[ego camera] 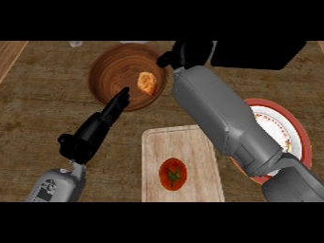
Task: Pick the croissant from the plate and place it in the bowl
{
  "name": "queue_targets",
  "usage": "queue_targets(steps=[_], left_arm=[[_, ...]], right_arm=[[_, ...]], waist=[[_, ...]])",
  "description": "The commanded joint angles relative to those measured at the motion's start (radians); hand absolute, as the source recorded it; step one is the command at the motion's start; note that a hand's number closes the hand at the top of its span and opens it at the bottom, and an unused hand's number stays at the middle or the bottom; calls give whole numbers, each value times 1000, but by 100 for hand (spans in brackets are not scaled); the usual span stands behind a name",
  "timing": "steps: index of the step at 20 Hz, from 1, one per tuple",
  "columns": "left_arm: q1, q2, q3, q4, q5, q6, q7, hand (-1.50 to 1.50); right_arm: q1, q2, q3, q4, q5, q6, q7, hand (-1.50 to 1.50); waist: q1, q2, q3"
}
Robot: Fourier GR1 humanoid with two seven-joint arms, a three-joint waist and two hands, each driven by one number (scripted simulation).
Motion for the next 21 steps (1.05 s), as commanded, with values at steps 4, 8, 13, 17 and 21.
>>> queue_targets(steps=[4,8,13,17,21], left_arm=[[46,7,39,-4,5,22,-1,0],[137,34,34,-45,-12,17,-49,0],[113,26,53,-72,1,31,26,0],[136,44,62,-83,-2,16,2,0],[132,33,69,-54,-1,0,-28,0]], right_arm=[[101,5,-53,-61,21,-281,72,-150],[219,-39,-76,-177,41,-349,44,-150],[408,-104,-61,-419,89,-314,55,-150],[649,-131,-2,-684,116,-283,32,-150],[845,-232,0,-951,112,-229,25,-150]], waist=[[-71,-20,1],[-92,-28,1],[-125,-37,1],[-132,-37,0],[-104,-25,0]])
